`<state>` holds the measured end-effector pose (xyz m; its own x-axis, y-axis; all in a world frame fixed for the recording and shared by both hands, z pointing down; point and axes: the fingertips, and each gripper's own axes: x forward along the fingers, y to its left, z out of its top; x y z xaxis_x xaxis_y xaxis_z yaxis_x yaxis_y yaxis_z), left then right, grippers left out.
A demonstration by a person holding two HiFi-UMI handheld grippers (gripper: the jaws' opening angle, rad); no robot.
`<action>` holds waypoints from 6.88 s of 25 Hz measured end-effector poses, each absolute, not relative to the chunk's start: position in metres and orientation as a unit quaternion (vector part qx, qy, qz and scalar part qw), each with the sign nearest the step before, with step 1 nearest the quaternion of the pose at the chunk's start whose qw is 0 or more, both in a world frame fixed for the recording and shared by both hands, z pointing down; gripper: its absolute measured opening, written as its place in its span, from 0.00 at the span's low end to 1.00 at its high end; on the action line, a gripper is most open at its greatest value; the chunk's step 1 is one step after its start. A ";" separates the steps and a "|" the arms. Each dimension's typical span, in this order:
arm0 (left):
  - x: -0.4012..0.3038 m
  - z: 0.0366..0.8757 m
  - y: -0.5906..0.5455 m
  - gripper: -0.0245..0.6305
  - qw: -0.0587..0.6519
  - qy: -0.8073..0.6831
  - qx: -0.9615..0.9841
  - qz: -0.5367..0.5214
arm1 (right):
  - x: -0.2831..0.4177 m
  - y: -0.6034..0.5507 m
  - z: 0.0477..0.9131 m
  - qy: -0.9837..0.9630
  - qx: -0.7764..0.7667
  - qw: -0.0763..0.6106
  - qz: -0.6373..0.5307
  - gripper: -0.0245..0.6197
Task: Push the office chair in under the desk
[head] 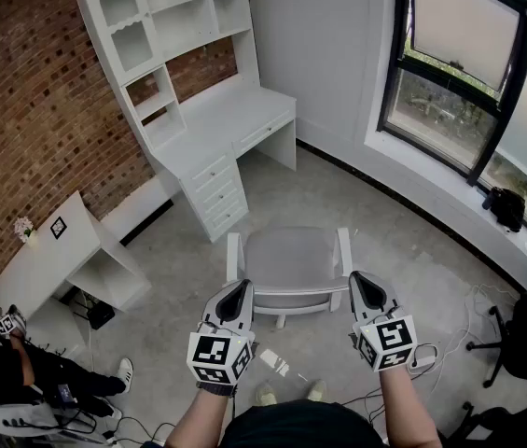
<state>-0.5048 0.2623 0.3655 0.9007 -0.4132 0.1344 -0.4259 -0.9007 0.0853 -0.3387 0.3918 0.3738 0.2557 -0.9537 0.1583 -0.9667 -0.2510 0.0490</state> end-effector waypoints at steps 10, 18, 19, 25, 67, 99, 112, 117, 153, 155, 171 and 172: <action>-0.508 0.363 0.268 0.05 0.058 -0.221 0.972 0.055 | -0.340 0.396 0.377 -0.613 0.786 0.064 0.053 0.04; -0.497 0.378 0.271 0.05 0.044 -0.186 0.979 0.075 | -0.346 0.391 0.383 -0.647 0.758 0.062 0.050 0.05; -0.496 0.383 0.273 0.05 0.032 -0.177 0.980 0.082 | -0.349 0.391 0.387 -0.652 0.754 0.071 0.046 0.05; -0.487 0.418 0.290 0.05 -0.016 -0.130 0.983 0.125 | -0.351 0.391 0.411 -0.680 0.725 0.105 0.039 0.05; -0.472 0.686 0.191 0.36 -0.325 0.073 0.840 0.428 | -0.298 0.341 0.692 -0.695 0.489 0.527 0.006 0.33; -0.401 0.734 0.104 0.24 -0.377 0.110 0.801 0.452 | -0.213 0.257 0.757 -0.640 0.457 0.618 0.012 0.16; -0.328 0.742 0.053 0.25 -0.351 0.106 0.798 0.478 | -0.146 0.207 0.755 -0.647 0.454 0.612 -0.008 0.16; -0.285 0.748 0.034 0.24 -0.353 0.090 0.791 0.492 | -0.105 0.191 0.755 -0.646 0.457 0.611 -0.010 0.16; -0.055 0.755 -0.108 0.22 -0.318 0.037 0.790 0.522 | 0.149 0.012 0.754 -0.679 0.408 0.607 -0.063 0.16; -0.045 0.755 -0.116 0.22 -0.315 0.035 0.790 0.525 | 0.160 0.000 0.754 -0.682 0.404 0.606 -0.066 0.16; 0.036 0.754 -0.147 0.21 -0.266 -0.015 0.800 0.537 | 0.267 -0.066 0.774 -0.691 0.343 0.628 -0.099 0.15; 0.043 0.754 -0.148 0.21 -0.262 -0.022 0.800 0.539 | 0.276 -0.071 0.774 -0.693 0.340 0.627 -0.107 0.15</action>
